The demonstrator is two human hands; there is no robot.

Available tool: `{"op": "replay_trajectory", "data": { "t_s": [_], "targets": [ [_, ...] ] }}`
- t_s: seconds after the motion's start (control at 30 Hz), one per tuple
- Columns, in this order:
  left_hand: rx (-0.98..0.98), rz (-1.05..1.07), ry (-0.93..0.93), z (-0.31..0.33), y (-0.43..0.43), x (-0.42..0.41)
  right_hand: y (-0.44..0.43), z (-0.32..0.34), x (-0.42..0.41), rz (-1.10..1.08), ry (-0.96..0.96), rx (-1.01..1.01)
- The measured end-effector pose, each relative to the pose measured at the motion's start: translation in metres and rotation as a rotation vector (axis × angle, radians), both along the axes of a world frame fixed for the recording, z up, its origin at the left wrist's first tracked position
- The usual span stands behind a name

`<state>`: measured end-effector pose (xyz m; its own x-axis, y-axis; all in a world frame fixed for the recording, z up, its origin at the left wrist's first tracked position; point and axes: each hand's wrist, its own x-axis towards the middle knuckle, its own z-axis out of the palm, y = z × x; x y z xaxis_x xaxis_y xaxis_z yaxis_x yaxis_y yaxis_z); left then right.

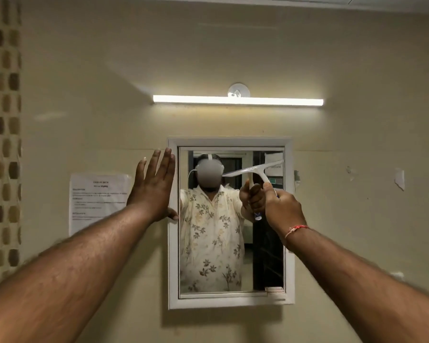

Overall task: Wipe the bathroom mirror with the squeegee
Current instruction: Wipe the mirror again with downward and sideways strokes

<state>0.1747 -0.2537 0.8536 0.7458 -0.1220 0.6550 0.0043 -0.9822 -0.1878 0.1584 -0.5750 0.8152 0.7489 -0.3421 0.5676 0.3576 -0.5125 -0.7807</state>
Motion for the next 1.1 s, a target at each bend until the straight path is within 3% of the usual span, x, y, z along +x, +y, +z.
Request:
{"op": "replay_trajectory", "data": {
  "t_s": [0.37,1.1],
  "targets": [
    [-0.003,-0.002,0.025,0.016,0.008,0.013,0.028,0.016,0.003,0.029,-0.026,0.136],
    [0.023,0.008,0.021,0.016,0.008,0.016,0.043,0.051,0.010,-0.031,-0.059,0.220]
  ]
}}
